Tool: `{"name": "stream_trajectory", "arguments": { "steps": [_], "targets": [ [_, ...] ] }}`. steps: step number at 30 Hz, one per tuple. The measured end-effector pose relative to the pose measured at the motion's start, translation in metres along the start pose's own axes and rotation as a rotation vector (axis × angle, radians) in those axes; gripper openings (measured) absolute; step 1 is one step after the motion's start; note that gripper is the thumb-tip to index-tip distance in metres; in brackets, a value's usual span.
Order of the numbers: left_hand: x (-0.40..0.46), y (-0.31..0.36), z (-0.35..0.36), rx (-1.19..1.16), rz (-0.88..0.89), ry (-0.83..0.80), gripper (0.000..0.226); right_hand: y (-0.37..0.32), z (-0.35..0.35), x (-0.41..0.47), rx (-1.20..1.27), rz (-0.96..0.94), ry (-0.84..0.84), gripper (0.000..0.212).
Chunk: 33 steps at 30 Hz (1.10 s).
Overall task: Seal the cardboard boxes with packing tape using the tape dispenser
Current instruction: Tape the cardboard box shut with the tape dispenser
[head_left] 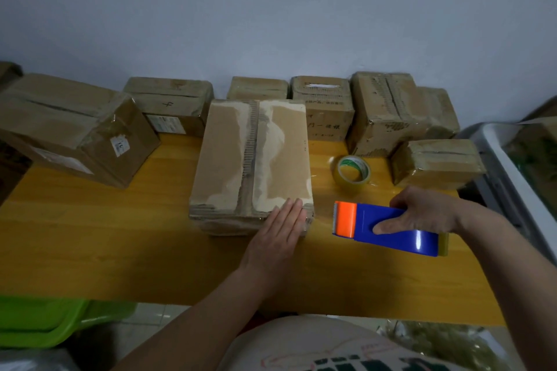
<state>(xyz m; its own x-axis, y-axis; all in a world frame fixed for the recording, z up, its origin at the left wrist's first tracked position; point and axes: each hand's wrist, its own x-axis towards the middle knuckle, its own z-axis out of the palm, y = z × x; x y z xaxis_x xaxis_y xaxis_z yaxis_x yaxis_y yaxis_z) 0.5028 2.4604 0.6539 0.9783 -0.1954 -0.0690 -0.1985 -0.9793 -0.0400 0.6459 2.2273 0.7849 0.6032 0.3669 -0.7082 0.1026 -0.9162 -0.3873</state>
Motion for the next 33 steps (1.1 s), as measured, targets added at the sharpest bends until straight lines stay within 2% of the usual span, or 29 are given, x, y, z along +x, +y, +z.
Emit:
{"name": "stream_trajectory", "arguments": {
  "steps": [11, 17, 21, 25, 29, 33],
  "targets": [
    [-0.001, -0.004, -0.007, -0.083, 0.012, 0.059, 0.085, -0.004, 0.001, 0.000, -0.063, 0.040, -0.027, 0.038],
    [0.000, -0.001, -0.010, -0.093, -0.001, 0.024, 0.079, -0.040, 0.011, 0.007, -0.332, 0.199, 0.042, 0.044],
    [-0.002, 0.000, -0.013, -0.123, -0.035, -0.026, 0.075, -0.062, 0.029, 0.013, -0.524, 0.199, 0.142, 0.042],
    [-0.001, 0.000, -0.017, -0.160, -0.058, -0.020, 0.081, -0.067, 0.041, 0.021, -0.556, 0.190, 0.204, 0.038],
    [-0.003, -0.002, -0.016, -0.207, -0.066, -0.039, 0.096, -0.036, 0.051, 0.025, -0.786, 0.222, 0.331, 0.023],
    [-0.001, -0.002, -0.019, -0.214, -0.053, -0.092, 0.101, 0.020, 0.059, 0.025, -0.505, 0.324, 0.415, 0.041]
  ]
}}
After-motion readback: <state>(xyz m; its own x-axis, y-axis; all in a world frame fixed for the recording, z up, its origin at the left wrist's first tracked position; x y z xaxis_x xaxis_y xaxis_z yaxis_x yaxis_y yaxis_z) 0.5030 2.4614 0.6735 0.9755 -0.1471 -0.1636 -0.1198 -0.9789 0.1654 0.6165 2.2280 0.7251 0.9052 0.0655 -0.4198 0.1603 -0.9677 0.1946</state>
